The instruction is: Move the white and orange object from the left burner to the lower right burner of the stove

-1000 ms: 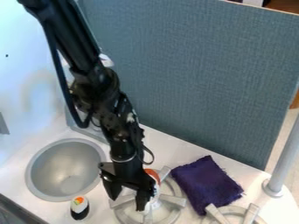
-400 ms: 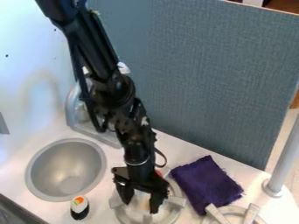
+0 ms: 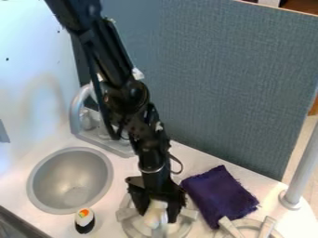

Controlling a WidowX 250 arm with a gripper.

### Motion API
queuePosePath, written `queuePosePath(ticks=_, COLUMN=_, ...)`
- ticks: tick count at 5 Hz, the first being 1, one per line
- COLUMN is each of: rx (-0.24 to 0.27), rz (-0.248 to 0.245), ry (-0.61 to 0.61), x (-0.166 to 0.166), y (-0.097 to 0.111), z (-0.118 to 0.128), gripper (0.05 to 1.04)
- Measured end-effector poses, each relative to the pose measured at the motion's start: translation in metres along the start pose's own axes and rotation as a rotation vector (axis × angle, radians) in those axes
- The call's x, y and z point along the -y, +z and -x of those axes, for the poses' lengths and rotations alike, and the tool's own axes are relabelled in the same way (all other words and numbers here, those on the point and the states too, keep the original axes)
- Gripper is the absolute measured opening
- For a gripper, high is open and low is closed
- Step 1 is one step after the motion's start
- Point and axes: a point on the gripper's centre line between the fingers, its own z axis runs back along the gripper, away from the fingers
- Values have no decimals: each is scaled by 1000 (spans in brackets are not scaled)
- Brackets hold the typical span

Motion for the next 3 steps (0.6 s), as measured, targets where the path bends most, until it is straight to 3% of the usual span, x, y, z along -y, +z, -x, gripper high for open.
queuePosePath(ticks=2, rx=-22, rz=-67, ry=13, x=-4, y=-8, z=-4, gripper=449)
queuePosePath(ticks=3, rx=-27, rz=-97, ry=-14, x=-4, y=-5, z=4, gripper=357)
